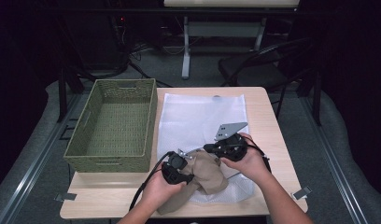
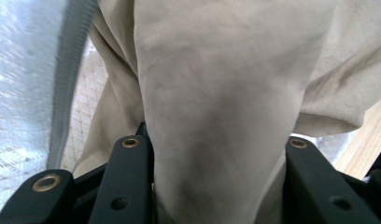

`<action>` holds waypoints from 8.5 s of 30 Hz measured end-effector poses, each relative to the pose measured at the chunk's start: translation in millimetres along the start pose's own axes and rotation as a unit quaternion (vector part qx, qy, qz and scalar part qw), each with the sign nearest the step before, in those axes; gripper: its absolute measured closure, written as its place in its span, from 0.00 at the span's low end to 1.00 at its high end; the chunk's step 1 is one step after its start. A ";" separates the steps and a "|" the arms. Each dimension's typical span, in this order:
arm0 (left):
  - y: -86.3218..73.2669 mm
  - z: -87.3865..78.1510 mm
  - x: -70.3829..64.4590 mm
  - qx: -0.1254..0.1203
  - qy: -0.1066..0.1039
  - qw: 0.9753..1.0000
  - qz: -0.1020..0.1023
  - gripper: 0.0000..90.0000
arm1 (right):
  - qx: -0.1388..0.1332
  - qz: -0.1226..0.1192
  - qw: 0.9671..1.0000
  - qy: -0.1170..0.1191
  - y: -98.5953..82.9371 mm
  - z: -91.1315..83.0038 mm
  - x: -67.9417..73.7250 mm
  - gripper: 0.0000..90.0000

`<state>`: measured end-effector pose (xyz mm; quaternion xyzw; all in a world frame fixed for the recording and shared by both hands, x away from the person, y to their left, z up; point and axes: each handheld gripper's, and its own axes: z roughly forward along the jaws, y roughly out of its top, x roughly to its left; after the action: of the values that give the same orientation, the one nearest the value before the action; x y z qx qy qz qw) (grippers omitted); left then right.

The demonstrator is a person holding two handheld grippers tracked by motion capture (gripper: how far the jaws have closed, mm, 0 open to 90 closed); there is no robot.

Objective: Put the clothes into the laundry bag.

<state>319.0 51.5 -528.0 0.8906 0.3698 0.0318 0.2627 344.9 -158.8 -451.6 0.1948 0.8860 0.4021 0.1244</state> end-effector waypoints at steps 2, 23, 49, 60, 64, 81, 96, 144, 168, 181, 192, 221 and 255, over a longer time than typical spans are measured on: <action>1.7 -1.4 0.5 -0.001 -0.001 1.000 -0.002 0.68 | -0.004 -0.001 1.000 -0.002 0.9 -1.6 0.9 0.99; 15.6 12.6 -2.2 -0.021 0.041 0.999 -0.005 0.59 | -0.006 -0.003 1.000 -0.005 0.9 -2.4 0.8 0.99; -29.1 -38.1 -13.9 -0.080 0.021 0.996 0.036 0.36 | -0.004 0.002 1.000 -0.006 -3.2 -0.8 -0.3 0.99; -50.8 -38.1 -6.7 -0.065 0.032 0.997 0.015 0.31 | -0.005 0.004 1.000 -0.005 -4.3 -0.1 0.7 0.99; -56.6 -32.5 -4.2 -0.058 0.029 0.998 0.009 0.29 | -0.004 0.004 1.000 -0.003 -4.4 0.1 0.8 0.99; -62.8 -17.1 -6.2 -0.032 0.021 0.999 0.021 0.45 | -0.004 0.002 1.000 -0.002 -4.9 2.6 3.7 0.99; -58.2 -21.7 -3.6 -0.025 0.016 1.000 0.006 0.64 | -0.006 0.001 1.000 0.003 -4.3 1.6 5.4 0.99; 2.3 -4.0 2.8 -0.061 0.036 0.997 -0.030 0.67 | -0.005 -0.008 1.000 0.012 0.1 6.1 11.3 0.99; 7.6 15.6 5.3 -0.082 0.063 0.994 -0.036 0.55 | -0.003 -0.008 1.000 0.007 -2.1 7.3 9.7 0.99; -14.2 -5.3 -1.5 -0.079 0.057 0.995 -0.015 0.43 | -0.001 -0.003 1.000 0.007 -3.7 7.8 8.0 0.99; -33.2 1.5 3.3 -0.079 0.051 0.995 -0.028 0.40 | -0.003 0.000 1.000 0.008 -4.6 8.3 8.1 0.99; -19.3 7.9 9.0 -0.073 0.049 0.996 -0.022 0.96 | 0.001 -0.009 1.000 0.013 -2.7 10.4 12.0 0.99; 0.9 27.6 21.0 -0.102 0.065 0.992 -0.047 0.95 | 0.003 -0.007 1.000 0.014 -2.7 11.6 11.4 0.99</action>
<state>341.8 52.8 -554.2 0.8369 0.4228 0.1148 0.3283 338.4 -147.7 -461.9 0.1832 0.8903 0.4008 0.1143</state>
